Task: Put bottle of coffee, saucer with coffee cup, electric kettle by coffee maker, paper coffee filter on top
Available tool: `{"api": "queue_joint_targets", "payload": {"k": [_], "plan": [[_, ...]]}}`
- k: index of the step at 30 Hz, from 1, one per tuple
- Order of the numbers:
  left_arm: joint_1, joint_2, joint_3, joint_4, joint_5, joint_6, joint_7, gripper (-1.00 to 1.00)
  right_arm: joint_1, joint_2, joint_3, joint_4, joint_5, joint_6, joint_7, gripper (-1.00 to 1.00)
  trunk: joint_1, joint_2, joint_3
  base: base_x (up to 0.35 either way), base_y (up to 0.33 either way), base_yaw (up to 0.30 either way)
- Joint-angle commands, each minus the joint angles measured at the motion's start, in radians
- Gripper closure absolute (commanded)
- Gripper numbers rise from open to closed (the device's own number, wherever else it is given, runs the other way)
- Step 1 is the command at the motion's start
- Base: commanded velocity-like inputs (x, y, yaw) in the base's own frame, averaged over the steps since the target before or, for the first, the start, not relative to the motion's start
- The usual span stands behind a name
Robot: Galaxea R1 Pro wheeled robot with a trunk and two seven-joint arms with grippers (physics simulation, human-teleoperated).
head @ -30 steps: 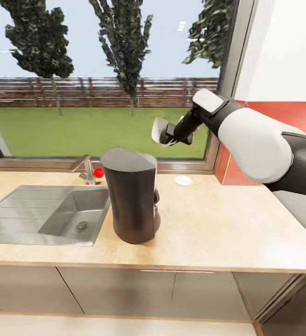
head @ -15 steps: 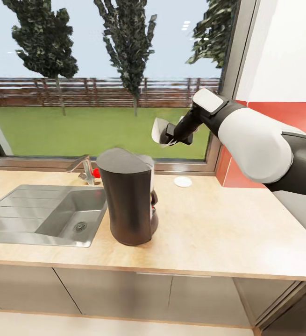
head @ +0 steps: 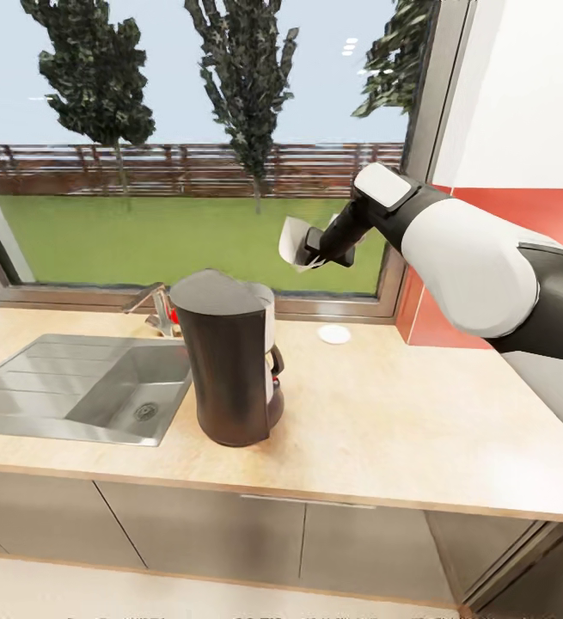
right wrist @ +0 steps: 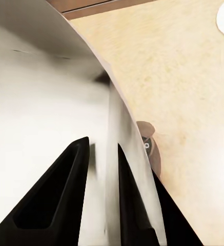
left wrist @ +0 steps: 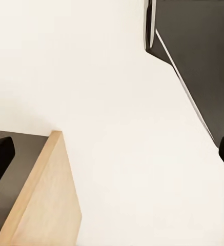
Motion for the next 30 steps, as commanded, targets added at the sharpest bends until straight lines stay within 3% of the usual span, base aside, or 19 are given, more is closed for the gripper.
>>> {"api": "queue_joint_targets", "payload": {"k": [1,11,24,30], "plan": [[-0.001,0.000,0.009,0.002,-0.010,0.001,0.003,-1.00,-0.001,0.000,-0.008,-0.001,-0.002,0.002,-0.011,1.00,0.001,-0.002,-0.002,-0.046,-0.032,0.000],[-0.001,0.001,0.008,0.000,-0.008,-0.003,0.004,-1.00,0.011,0.000,-0.013,-0.015,-0.006,0.002,-0.011,1.00,0.001,-0.002,-0.002,-0.003,-0.002,0.008],[-0.001,0.000,0.008,0.000,-0.008,-0.002,0.004,-1.00,0.011,0.000,-0.012,-0.020,-0.005,0.003,-0.011,1.00,0.001,-0.002,-0.002,0.000,0.000,0.209],[-0.001,0.000,0.008,0.000,-0.008,-0.003,0.004,-1.00,0.011,0.000,-0.011,-0.020,-0.005,0.002,-0.011,1.00,0.001,-0.002,-0.002,0.000,0.000,0.058]]}}
